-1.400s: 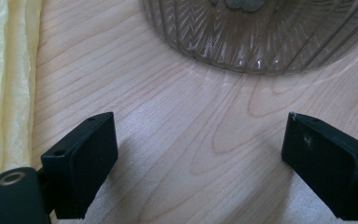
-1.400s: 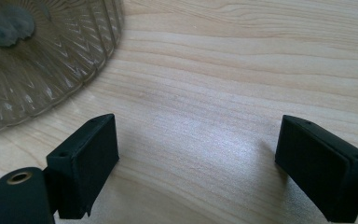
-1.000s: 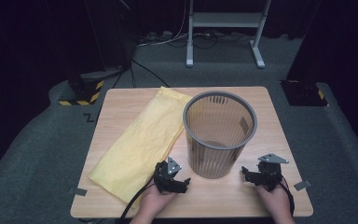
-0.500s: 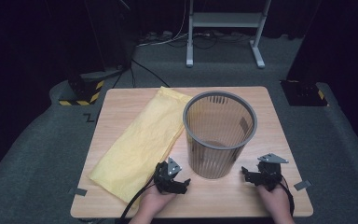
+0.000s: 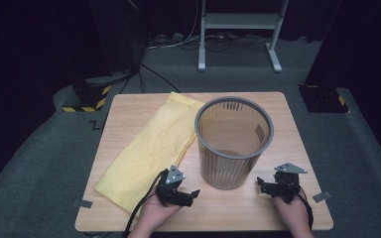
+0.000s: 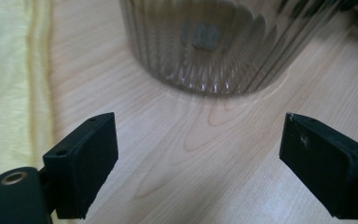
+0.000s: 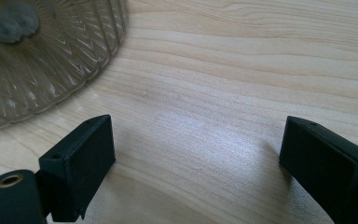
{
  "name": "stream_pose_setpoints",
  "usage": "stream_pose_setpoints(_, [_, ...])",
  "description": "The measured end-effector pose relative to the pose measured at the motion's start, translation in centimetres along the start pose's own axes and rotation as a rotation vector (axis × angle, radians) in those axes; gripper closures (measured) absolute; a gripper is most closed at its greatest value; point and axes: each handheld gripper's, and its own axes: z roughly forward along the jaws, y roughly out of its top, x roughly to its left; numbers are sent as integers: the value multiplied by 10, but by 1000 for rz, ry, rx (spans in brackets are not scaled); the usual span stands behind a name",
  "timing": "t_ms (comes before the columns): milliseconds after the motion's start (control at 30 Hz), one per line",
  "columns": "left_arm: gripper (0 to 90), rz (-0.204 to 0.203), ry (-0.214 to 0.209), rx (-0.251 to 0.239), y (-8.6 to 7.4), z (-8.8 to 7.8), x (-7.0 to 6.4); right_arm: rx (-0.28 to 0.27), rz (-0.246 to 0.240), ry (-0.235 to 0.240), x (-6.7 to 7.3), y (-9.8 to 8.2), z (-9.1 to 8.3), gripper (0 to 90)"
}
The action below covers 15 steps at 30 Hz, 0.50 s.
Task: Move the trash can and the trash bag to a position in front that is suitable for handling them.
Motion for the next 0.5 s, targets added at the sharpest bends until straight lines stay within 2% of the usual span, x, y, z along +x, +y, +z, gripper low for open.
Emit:
stream_pose_setpoints(67, [118, -6, -2, -9, 1, -5, 2, 0, -8, 1, -1, 0, 0, 97])
stream_pose_setpoints(100, [118, 12, 19, 7, 4, -16, 10, -1, -11, 1, -1, 0, 1, 97])
stream_pose_setpoints(167, [125, 9, 50, -4, 1, -28, 20, -3, -8, 0, -1, 0, 1, 97])
stream_pose_setpoints(233, [130, 43, 119, 23, -6, -39, 31, 1, -3, 1, 0, 1, 1, 95])
stream_pose_setpoints(267, [130, 45, 154, 26, -10, -44, 36, 0, -12, 2, -1, 1, 1, 95])
stream_pose_setpoints(333, [130, 31, 185, 19, -21, -50, 46, 2, -5, 3, -1, 1, 1, 94])
stream_pose_setpoints(367, [134, 23, 215, 15, -26, -52, 50, 3, -4, 3, -1, 1, 1, 95])
stream_pose_setpoints(400, [148, 21, 246, 5, -34, -53, 54, 3, -4, 3, -1, 1, 1, 95])
stream_pose_setpoints(500, [228, 11, 289, -4, -46, -54, 65, 3, -4, 0, 0, 1, 1, 94])
